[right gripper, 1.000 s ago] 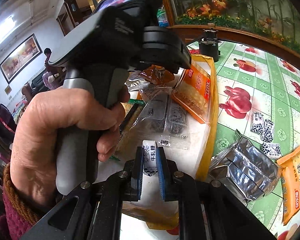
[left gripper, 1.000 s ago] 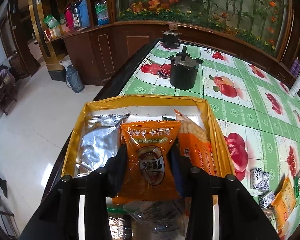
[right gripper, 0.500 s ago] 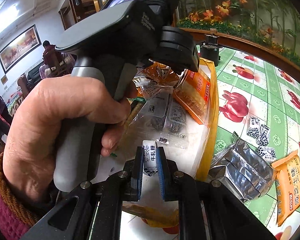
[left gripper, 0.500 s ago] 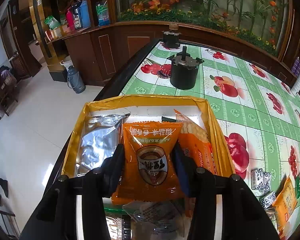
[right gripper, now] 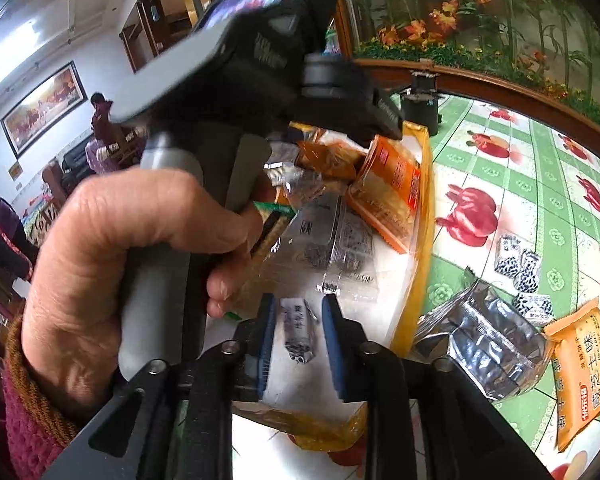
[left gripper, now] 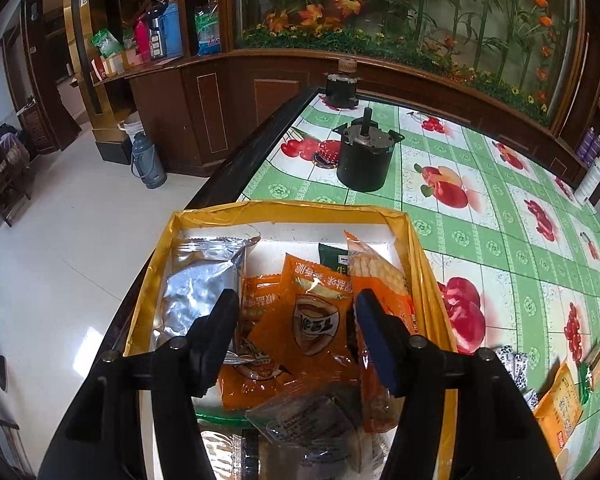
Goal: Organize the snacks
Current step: 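Lower both items into the tray and open both grippers, then move both grippers back toward the remaining snacks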
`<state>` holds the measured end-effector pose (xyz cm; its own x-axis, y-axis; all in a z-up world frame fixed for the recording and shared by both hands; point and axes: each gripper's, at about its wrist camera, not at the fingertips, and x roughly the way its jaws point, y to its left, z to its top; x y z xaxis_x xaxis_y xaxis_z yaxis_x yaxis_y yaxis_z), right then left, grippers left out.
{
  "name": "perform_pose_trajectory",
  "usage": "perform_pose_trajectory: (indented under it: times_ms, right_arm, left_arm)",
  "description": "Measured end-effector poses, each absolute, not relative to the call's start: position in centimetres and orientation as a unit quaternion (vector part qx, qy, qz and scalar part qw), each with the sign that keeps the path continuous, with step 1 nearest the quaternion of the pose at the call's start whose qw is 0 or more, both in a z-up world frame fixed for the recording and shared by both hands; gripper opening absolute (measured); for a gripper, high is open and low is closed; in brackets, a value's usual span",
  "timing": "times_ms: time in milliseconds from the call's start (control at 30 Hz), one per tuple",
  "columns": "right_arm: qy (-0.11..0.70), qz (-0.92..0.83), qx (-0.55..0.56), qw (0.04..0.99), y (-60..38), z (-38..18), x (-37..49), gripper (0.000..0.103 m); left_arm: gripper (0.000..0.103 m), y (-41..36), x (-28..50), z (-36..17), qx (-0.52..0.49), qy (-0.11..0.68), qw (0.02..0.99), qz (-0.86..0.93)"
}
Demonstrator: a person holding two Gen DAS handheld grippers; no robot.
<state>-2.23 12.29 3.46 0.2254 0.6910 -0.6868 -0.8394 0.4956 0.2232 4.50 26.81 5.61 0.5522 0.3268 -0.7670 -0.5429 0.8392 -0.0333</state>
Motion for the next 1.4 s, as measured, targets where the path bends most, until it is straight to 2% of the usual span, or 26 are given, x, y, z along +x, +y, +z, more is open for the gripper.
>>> perform_pose_trajectory:
  times_ms: [533, 967, 1000, 1067, 1100, 1400]
  right_arm:
    - [0.37, 0.439, 0.037, 0.818, 6.1, 6.5, 3.5, 0.028]
    - [0.419, 0.34, 0.117, 0.834, -0.2, 5.9, 9.0, 0.028]
    - [0.419, 0.333, 0.119, 0.836, -0.6, 6.0, 9.1, 0.029]
    - [0.422, 0.321, 0.125, 0.838, -1.5, 5.9, 9.5, 0.039]
    - [0.423, 0.313, 0.13, 0.84, -2.0, 5.9, 9.6, 0.04]
    - [0.428, 0.265, 0.174, 0.846, -5.8, 5.6, 11.7, 0.04]
  left_arm:
    - [0.062, 26.8, 3.5, 7.2, -0.16, 0.37, 0.885, 0.234]
    - [0.062, 23.4, 3.8, 8.5, -0.131, 0.356, 0.908, 0.178]
    - [0.062, 22.9, 3.9, 8.6, -0.129, 0.356, 0.911, 0.165]
    - [0.062, 21.8, 4.2, 8.5, -0.124, 0.362, 0.914, 0.137]
    - [0.062, 21.3, 4.4, 8.5, -0.123, 0.365, 0.915, 0.122]
    - [0.06, 16.4, 7.2, 6.5, -0.135, 0.42, 0.897, 0.026]
